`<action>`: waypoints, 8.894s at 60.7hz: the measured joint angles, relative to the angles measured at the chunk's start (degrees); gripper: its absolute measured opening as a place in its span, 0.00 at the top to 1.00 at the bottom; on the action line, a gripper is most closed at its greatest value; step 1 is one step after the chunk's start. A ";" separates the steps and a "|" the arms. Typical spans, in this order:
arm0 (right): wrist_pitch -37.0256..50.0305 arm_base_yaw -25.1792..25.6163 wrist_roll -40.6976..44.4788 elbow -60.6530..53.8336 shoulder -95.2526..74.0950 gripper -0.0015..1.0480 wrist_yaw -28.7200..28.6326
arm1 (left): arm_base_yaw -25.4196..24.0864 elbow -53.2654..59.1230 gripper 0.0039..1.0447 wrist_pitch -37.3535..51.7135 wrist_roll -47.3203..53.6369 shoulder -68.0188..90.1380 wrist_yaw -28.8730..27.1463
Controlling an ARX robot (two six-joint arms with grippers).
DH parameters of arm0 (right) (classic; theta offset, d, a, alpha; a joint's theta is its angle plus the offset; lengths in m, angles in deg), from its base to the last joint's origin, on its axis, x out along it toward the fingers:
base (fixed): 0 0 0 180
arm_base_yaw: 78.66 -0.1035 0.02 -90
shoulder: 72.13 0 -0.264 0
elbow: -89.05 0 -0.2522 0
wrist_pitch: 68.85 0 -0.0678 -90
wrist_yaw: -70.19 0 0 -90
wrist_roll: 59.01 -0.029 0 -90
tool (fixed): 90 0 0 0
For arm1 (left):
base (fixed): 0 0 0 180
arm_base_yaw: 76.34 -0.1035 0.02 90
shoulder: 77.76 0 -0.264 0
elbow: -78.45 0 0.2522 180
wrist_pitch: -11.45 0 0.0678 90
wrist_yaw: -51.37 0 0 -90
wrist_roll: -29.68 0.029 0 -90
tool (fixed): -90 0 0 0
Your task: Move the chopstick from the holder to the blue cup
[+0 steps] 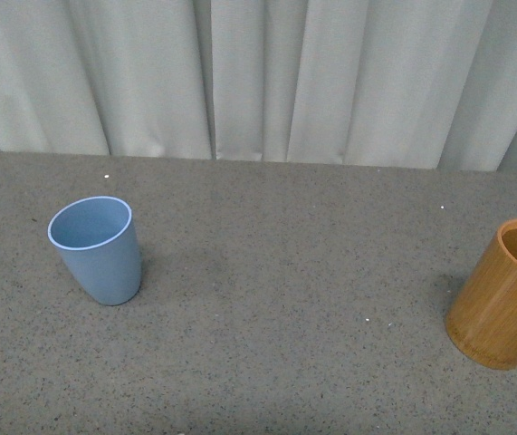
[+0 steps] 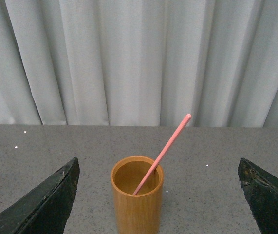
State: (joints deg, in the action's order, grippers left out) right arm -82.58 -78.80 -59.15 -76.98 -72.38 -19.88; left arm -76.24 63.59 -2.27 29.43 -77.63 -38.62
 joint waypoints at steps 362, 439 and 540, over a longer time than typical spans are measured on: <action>0.00 0.00 0.00 0.00 0.02 0.09 0.00 | 21.27 -49.33 0.97 7.63 -10.51 102.05 3.04; 0.00 0.00 0.00 0.00 0.02 0.09 0.00 | 28.33 -51.30 0.97 2.93 9.77 109.07 -1.51; 0.00 0.00 0.00 0.00 0.02 0.09 0.00 | 31.41 -54.64 0.06 0.22 9.86 105.81 -1.31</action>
State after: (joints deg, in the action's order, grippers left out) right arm -82.58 -78.80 -59.15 -76.98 -72.36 -19.88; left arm -44.84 8.94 -2.05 39.28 28.17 -39.93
